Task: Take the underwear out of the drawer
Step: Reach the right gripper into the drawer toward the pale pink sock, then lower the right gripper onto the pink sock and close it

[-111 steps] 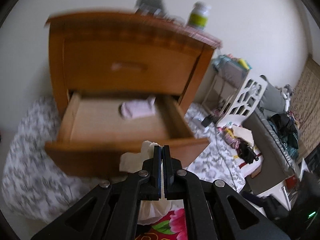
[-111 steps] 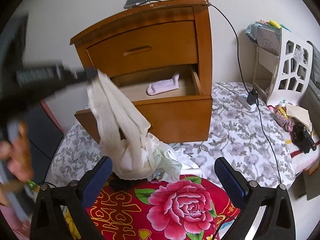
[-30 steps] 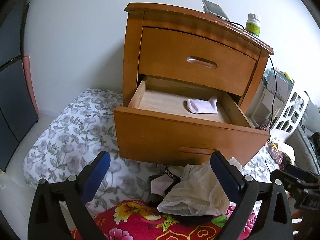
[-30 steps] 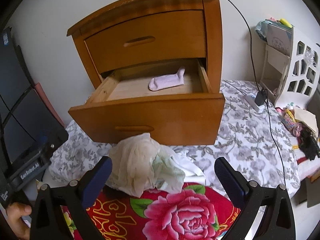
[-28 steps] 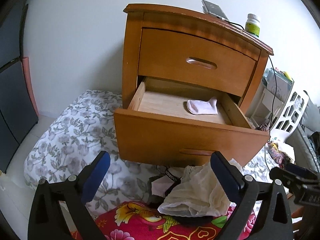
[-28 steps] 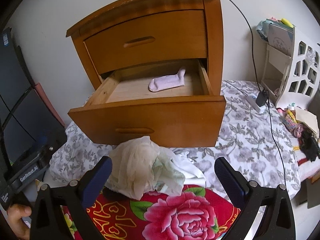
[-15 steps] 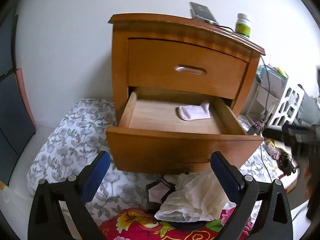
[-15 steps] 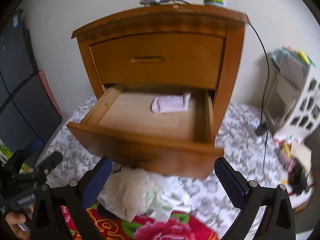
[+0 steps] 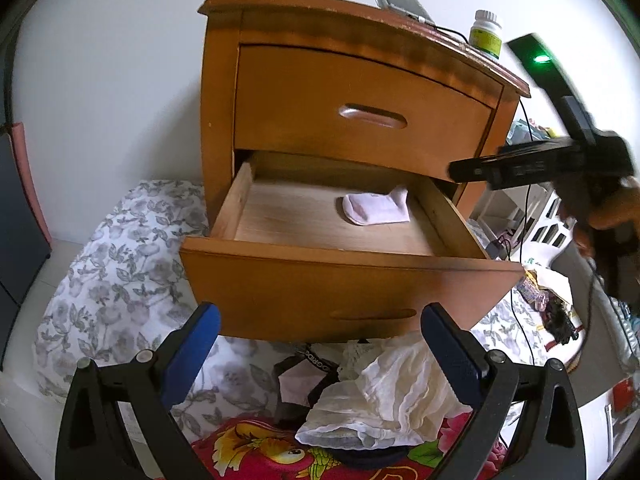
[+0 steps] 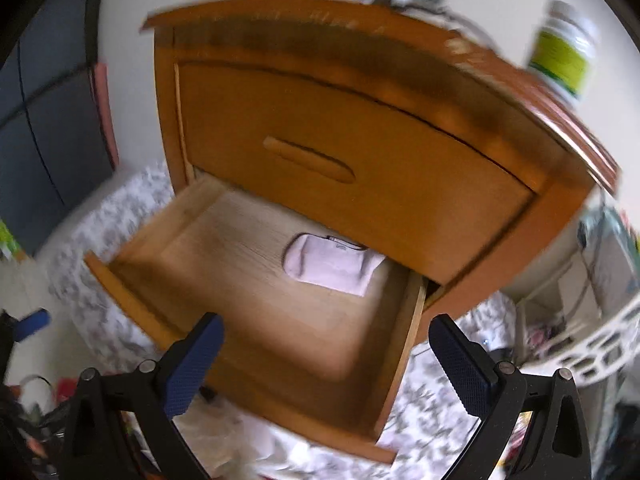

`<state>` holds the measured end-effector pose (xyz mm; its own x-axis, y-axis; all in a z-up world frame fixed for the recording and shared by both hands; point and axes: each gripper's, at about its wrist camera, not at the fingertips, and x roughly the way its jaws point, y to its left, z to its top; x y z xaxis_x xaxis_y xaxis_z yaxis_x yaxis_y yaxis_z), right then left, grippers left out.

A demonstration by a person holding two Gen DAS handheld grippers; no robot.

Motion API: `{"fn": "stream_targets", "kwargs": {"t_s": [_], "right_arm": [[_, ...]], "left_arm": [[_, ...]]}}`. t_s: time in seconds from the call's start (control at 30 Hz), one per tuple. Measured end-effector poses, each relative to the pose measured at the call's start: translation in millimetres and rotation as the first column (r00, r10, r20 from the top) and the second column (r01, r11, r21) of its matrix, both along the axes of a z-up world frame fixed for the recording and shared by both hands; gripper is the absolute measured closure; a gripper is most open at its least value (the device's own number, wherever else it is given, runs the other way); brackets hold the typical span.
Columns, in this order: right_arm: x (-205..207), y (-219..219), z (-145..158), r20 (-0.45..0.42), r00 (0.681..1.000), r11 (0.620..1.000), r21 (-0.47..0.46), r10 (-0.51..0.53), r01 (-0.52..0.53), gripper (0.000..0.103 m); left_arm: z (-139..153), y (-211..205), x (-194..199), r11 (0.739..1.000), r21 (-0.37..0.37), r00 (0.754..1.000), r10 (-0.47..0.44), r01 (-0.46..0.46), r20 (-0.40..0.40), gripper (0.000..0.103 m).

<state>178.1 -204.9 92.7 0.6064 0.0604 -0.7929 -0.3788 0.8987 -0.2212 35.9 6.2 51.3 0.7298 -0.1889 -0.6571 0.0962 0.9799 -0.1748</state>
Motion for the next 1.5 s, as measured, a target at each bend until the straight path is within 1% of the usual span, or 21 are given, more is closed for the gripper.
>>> {"fn": "stream_targets", "kwargs": {"t_s": [0.17,0.37,0.57,0.7,0.83,0.87,0.97,1.07,1.13,1.23,1.3,1.43,1.5], "right_arm": [[35.0,7.7,-30.6,-0.067,0.997,0.994,-0.104,0.022,-0.028,0.001],[56.7,21.7,-62.0,-0.120,0.990,0.974,-0.204,0.079,-0.102,0.001],[75.1,41.1,-96.8,-0.166,0.977,0.931,-0.316,0.134,-0.182,0.001],[82.8,51.4,-113.5,-0.177,0.970,0.910,-0.350,0.168,-0.221,0.001],[89.2,62.3,-129.2,-0.184,0.960,0.878,-0.397,0.209,-0.267,0.001],[90.0,64.8,-132.1,-0.185,0.958,0.869,-0.411,0.218,-0.277,0.003],[94.4,71.8,-139.9,-0.196,0.950,0.852,-0.427,0.241,-0.304,0.012],[98.9,75.6,-143.6,-0.193,0.949,0.849,-0.428,0.249,-0.310,0.018],[102.1,77.9,-146.3,-0.190,0.948,0.845,-0.431,0.257,-0.315,0.018],[105.5,80.3,-149.6,-0.187,0.946,0.843,-0.432,0.264,-0.320,0.022],[108.4,80.4,-153.0,-0.190,0.946,0.845,-0.428,0.264,-0.322,0.028],[113.4,83.9,-162.9,-0.207,0.940,0.831,-0.443,0.272,-0.338,0.033],[114.5,86.4,-165.1,-0.210,0.939,0.830,-0.443,0.271,-0.339,0.038]], "left_arm": [[-8.2,-1.5,8.5,1.000,0.003,1.000,-0.011,0.011,-0.012,0.003],[-17.0,-3.7,19.2,0.999,-0.009,0.999,-0.032,0.032,-0.032,0.003],[-22.8,-10.9,29.3,0.998,-0.010,0.997,-0.066,0.065,-0.040,0.003],[-27.1,-13.5,34.8,0.997,-0.014,0.996,-0.081,0.080,-0.046,0.003],[-31.4,-17.6,39.2,0.995,-0.011,0.994,-0.097,0.096,-0.055,0.003],[-31.7,-18.5,39.7,0.995,-0.011,0.994,-0.099,0.099,-0.054,0.003],[-32.9,-19.4,42.6,0.994,-0.016,0.993,-0.108,0.108,-0.047,0.003],[-36.4,-18.9,45.4,0.994,-0.019,0.993,-0.108,0.108,-0.048,0.003],[-39.5,-18.4,47.2,0.994,-0.018,0.993,-0.105,0.104,-0.052,0.003],[-44.1,-16.4,50.2,0.995,-0.016,0.993,-0.098,0.097,-0.060,0.003],[-46.8,-16.2,52.2,0.995,-0.013,0.993,-0.097,0.097,-0.067,0.003],[-50.6,-16.0,53.8,0.995,-0.014,0.992,-0.104,0.103,-0.073,0.003],[-52.1,-15.0,54.9,0.994,-0.017,0.992,-0.105,0.104,-0.076,0.003]]}}
